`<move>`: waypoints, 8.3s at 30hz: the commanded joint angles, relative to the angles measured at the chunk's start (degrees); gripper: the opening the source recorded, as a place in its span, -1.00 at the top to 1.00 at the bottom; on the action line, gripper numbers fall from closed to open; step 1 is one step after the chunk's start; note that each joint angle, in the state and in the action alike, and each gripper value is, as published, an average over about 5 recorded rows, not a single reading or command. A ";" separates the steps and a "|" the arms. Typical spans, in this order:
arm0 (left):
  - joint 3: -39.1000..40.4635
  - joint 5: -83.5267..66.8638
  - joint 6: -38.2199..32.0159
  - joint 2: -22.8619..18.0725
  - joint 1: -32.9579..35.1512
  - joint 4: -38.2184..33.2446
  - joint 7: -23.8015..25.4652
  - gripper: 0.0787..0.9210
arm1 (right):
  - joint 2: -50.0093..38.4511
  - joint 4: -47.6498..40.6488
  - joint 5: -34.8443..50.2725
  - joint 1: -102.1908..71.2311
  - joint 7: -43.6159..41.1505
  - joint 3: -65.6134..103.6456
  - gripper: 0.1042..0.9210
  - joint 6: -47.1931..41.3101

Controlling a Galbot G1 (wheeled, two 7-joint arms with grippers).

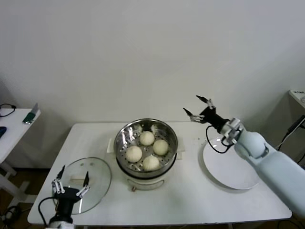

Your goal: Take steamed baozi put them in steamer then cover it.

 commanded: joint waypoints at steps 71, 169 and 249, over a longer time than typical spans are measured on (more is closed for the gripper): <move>1.34 42.74 7.31 5.21 -17.62 22.20 -3.24 0.43 | 23.07 4.33 -15.41 -46.29 -4.16 42.62 -0.76 5.53; 48.28 61.31 47.89 -1.14 -46.86 15.12 29.12 0.83 | 24.95 -1.67 -21.55 -35.07 -2.97 37.29 -0.76 3.95; -4.06 -42.07 -11.13 2.31 -10.14 10.91 1.83 -0.77 | 25.15 3.53 -19.11 -38.22 -4.73 35.28 -0.76 -0.66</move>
